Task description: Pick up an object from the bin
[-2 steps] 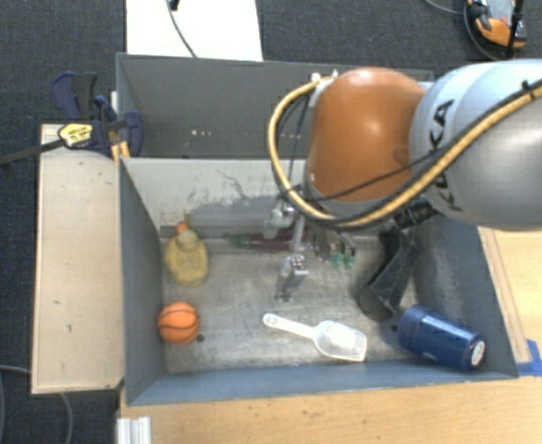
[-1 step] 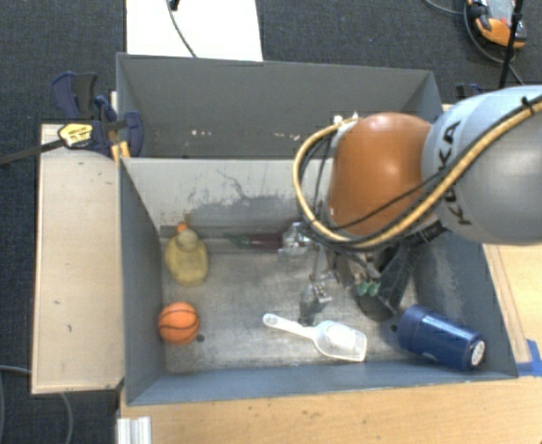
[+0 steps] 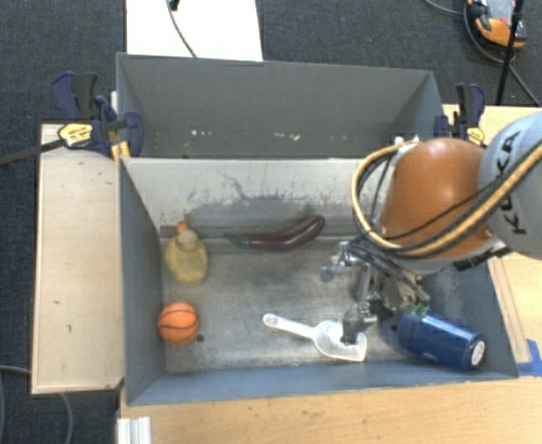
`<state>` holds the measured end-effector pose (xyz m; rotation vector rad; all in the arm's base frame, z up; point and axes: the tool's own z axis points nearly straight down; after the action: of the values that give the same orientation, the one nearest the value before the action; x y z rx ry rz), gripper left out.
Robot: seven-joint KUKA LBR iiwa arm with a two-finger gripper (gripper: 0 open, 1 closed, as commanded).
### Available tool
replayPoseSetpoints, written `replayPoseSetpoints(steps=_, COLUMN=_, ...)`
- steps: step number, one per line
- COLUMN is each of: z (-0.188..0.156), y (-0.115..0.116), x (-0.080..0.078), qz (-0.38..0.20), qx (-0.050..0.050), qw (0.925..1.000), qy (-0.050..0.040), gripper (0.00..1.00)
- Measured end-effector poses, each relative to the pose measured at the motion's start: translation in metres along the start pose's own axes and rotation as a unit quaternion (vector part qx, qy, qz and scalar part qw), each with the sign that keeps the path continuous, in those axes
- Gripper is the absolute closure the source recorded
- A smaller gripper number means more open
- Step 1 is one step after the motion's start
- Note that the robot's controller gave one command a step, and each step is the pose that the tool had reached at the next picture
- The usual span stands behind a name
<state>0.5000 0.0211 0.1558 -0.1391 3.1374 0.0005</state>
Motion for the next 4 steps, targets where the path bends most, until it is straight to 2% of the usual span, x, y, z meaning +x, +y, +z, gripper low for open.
replayPoseSetpoints(steps=1, z=0.036, y=-0.002, x=0.022, qz=-0.013, qx=0.000, qw=0.9999, qy=0.0013, gripper=0.00)
replayPoseSetpoints(steps=2, z=0.075, y=-0.010, x=0.014, qz=0.109, qx=0.000, qw=0.9940, qy=-0.0007, gripper=0.00)
replayPoseSetpoints(steps=3, z=0.083, y=-0.013, x=0.008, qz=0.068, qx=0.000, qw=0.9977, qy=-0.0059, gripper=1.00)
replayPoseSetpoints(steps=4, z=0.083, y=-0.013, x=0.008, qz=0.068, qx=0.000, qw=0.9977, qy=-0.0059, gripper=1.00)
